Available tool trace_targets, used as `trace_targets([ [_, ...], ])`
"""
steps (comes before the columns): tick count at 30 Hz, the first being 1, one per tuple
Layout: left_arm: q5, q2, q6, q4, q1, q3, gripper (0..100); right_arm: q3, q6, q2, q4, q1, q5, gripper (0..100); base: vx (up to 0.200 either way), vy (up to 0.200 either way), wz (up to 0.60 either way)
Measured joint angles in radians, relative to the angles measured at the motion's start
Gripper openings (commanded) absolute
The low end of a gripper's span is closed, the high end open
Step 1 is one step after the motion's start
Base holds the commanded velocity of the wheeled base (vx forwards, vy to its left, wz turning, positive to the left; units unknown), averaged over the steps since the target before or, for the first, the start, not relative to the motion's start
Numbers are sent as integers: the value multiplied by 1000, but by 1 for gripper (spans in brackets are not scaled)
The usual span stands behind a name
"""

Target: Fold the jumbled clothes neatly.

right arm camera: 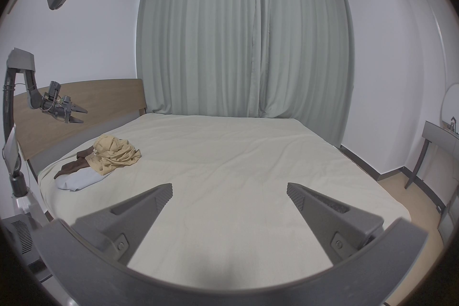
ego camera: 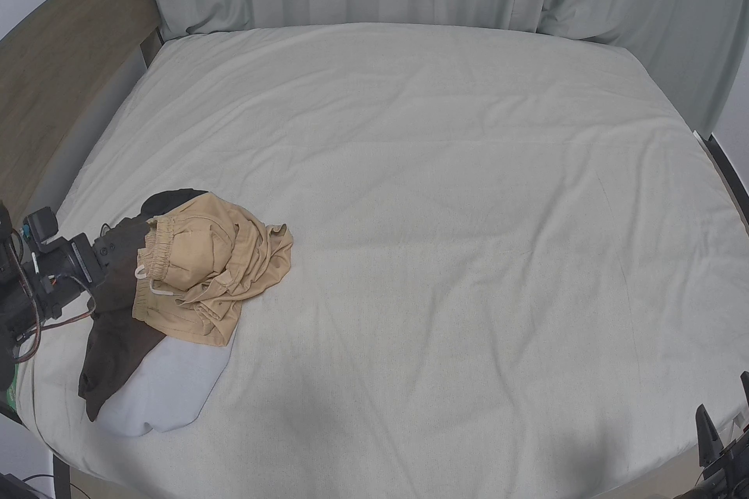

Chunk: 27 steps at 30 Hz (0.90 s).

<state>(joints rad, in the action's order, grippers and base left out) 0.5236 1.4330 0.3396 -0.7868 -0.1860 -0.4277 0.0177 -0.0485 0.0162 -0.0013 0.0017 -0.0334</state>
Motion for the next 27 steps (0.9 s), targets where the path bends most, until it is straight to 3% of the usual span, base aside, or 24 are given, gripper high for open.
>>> trace_targets([
  [6, 0, 100, 0, -68, -1, -56, 100, 0, 0, 0, 0, 0, 0, 100, 0, 0, 0],
  [27, -3, 354, -5, -75, -9, -216, 100, 0, 1, 0, 0, -1, 0, 100, 0, 0, 0],
])
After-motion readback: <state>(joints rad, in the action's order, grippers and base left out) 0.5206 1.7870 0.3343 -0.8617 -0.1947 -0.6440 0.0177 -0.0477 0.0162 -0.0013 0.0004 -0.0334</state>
